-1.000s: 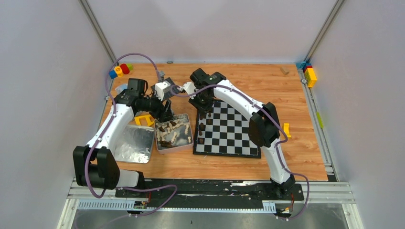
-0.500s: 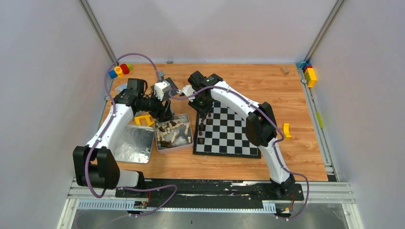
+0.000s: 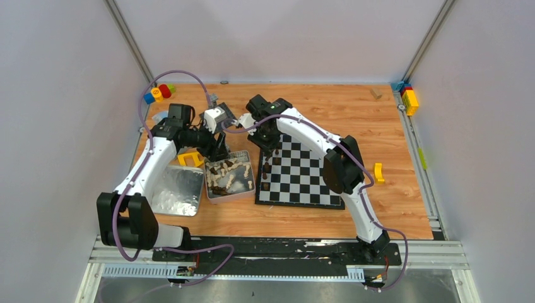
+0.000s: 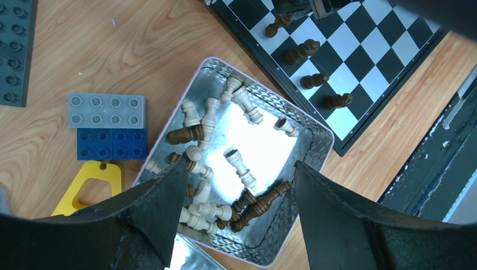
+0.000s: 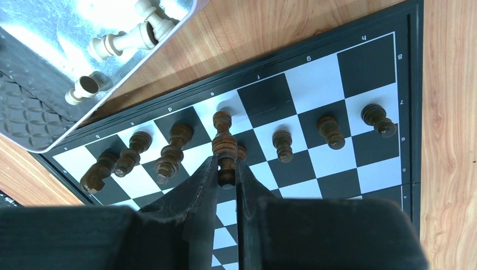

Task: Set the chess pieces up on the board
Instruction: Pick up the chess piece from the storage box.

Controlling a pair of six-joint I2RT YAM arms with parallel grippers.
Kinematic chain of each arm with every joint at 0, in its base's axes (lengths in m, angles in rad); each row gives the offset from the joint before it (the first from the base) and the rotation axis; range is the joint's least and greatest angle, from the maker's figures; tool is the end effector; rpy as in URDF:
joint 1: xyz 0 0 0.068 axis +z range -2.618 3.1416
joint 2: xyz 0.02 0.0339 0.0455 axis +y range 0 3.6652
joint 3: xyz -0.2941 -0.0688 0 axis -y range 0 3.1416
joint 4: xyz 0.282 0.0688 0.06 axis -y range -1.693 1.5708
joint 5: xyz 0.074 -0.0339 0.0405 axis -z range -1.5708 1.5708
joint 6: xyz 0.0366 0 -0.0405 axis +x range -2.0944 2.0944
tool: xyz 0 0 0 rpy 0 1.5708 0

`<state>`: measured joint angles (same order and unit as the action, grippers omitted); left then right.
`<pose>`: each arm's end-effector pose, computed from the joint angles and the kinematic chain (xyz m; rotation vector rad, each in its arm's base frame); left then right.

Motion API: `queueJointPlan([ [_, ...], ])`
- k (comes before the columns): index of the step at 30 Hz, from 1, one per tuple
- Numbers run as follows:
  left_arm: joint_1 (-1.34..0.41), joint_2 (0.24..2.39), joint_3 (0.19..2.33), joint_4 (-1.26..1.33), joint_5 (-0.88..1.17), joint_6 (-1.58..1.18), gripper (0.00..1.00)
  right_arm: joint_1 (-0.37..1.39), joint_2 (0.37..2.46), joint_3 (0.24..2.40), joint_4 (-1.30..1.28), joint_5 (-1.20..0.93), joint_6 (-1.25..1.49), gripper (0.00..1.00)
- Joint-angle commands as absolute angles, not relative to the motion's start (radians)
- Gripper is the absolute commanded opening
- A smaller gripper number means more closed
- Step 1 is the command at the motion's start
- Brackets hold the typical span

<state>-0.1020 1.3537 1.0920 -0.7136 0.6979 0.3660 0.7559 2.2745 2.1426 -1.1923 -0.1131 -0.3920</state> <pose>0.2978 -0.0541 0.3012 0.8054 2.2398 -0.7576 0.3790 0.3629 0.2531 -1.5977 2.4334 0.2273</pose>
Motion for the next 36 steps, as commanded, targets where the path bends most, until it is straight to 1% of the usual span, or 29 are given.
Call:
queueJointPlan([
  [1,-0.1,1.365,1.092,-0.696,0.715,0.377,0.77,0.76,2.279,2.198,-1.19,-0.082,-0.389,0.05],
  [12,-0.1,1.41,1.12,-0.68,0.796,0.384,0.77,0.664,2.166,2.197,-1.103,-0.223,-0.257,0.01],
  [16,-0.101,1.447,1.163,-0.684,0.834,0.366,0.77,0.602,2.085,2.142,-1.045,-0.35,-0.193,0.0],
  [22,-0.105,1.527,1.232,-0.673,0.917,0.305,0.77,0.496,1.994,2.044,-0.961,-0.602,-0.118,0.0],
  [28,-0.122,1.625,1.316,-0.61,1.031,0.137,0.76,0.422,1.933,1.935,-0.867,-0.831,-0.076,0.0],
  [36,-0.187,1.719,1.377,-0.377,1.18,-0.16,0.72,0.385,1.936,1.873,-0.793,-1.045,-0.02,0.0],
])
